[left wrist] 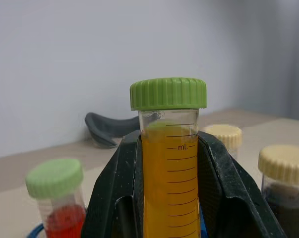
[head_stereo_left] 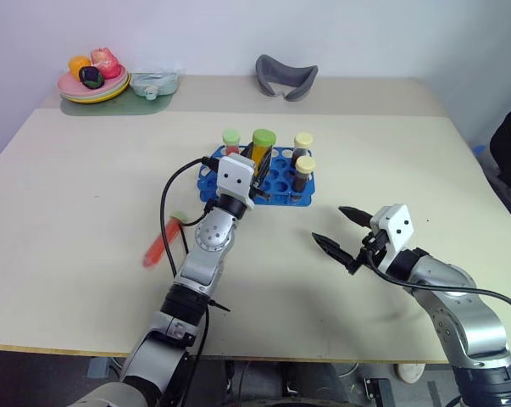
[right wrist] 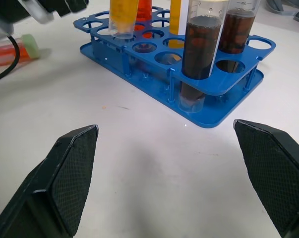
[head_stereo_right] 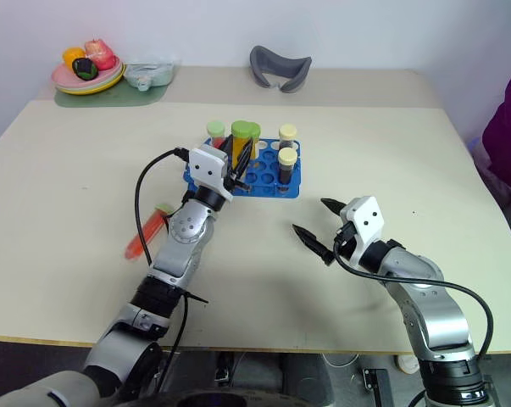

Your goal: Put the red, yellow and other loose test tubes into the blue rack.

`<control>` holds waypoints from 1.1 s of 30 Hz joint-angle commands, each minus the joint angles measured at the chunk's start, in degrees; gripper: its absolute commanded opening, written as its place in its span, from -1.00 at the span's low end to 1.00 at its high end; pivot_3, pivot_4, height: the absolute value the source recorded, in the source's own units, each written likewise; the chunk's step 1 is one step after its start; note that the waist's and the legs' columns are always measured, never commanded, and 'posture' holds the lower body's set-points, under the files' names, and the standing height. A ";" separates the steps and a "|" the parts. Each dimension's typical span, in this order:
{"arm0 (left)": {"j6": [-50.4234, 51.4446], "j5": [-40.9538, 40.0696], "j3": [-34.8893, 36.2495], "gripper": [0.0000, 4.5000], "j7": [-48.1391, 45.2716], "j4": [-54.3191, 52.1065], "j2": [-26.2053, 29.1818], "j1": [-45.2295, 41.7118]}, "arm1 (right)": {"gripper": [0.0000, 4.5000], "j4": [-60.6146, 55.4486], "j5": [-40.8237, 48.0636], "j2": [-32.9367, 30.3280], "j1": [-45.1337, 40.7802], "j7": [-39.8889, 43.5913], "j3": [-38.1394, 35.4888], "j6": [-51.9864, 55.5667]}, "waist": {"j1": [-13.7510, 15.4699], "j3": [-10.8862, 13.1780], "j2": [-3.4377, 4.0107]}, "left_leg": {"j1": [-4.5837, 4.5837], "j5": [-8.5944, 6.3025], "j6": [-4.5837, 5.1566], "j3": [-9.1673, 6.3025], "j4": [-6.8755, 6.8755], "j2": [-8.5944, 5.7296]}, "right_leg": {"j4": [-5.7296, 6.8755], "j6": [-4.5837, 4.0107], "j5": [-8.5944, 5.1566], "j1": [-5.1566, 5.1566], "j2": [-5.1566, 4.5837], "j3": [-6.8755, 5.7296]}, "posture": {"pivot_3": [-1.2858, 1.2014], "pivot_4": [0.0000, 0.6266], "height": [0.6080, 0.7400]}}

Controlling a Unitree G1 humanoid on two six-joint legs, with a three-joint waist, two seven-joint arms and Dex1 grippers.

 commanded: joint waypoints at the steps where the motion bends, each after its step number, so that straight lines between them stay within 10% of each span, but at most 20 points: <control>1: -4.15 0.46 0.86 -0.63 -1.32 1.63 -1.49 -1.67 | 1.00 -2.48 0.58 -0.35 -0.30 -0.28 -1.32 -0.35 | -0.08 0.00 0.00 | 0.00 0.00 0.00 0.00 0.00 0.00 | 0.00 0.00 0.00 0.00 0.01 0.00 | 0.03 -0.52 0.92; 33: -18.21 1.59 5.51 -0.63 -7.12 20.47 -5.45 -6.94 | 1.00 -3.46 0.76 0.05 -0.70 -1.47 -0.82 0.22 | -0.04 0.00 0.00 | 0.01 -0.01 0.01 0.02 0.00 -0.01 | 0.00 0.01 0.00 0.00 0.03 -0.02 | 0.03 -0.52 0.92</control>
